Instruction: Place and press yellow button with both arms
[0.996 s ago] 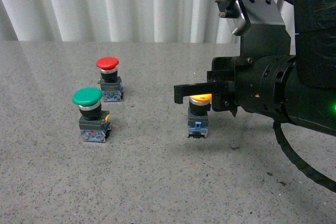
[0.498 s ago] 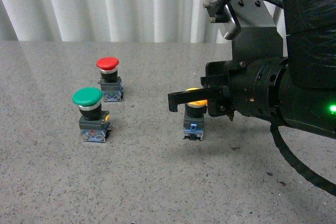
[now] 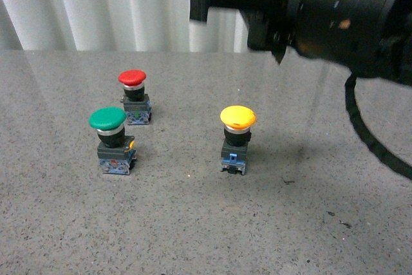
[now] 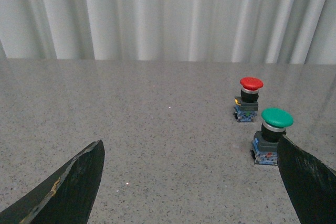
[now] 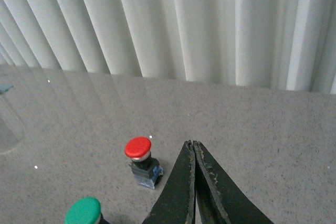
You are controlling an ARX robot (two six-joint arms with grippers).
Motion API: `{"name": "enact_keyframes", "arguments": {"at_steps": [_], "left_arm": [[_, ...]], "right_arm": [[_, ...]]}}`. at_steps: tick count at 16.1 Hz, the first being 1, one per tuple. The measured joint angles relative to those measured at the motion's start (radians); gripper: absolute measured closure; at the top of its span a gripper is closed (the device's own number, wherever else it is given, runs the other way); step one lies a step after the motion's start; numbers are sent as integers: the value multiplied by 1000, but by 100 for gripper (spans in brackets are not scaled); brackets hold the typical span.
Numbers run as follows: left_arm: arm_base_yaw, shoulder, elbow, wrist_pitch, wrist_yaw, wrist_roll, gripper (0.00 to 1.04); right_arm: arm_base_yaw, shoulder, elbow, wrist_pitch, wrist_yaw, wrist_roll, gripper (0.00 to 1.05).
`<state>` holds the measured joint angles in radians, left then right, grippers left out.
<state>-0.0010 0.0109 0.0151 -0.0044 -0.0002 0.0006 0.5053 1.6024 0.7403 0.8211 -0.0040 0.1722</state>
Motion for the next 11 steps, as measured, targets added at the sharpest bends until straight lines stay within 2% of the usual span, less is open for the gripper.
{"name": "enact_keyframes", "arguments": {"at_steps": [4, 8, 10, 11], "left_arm": [[0, 0, 0, 0, 0, 0, 7], [0, 0, 0, 0, 0, 0, 7], [0, 0, 0, 0, 0, 0, 7], [0, 0, 0, 0, 0, 0, 7]], "right_arm": [[27, -222, -69, -86, 3, 40, 103], [31, -317, -105, -112, 7, 40, 103], [30, -467, -164, -187, 32, 17, 103], [40, -545, -176, -284, 119, -13, 103]]}}
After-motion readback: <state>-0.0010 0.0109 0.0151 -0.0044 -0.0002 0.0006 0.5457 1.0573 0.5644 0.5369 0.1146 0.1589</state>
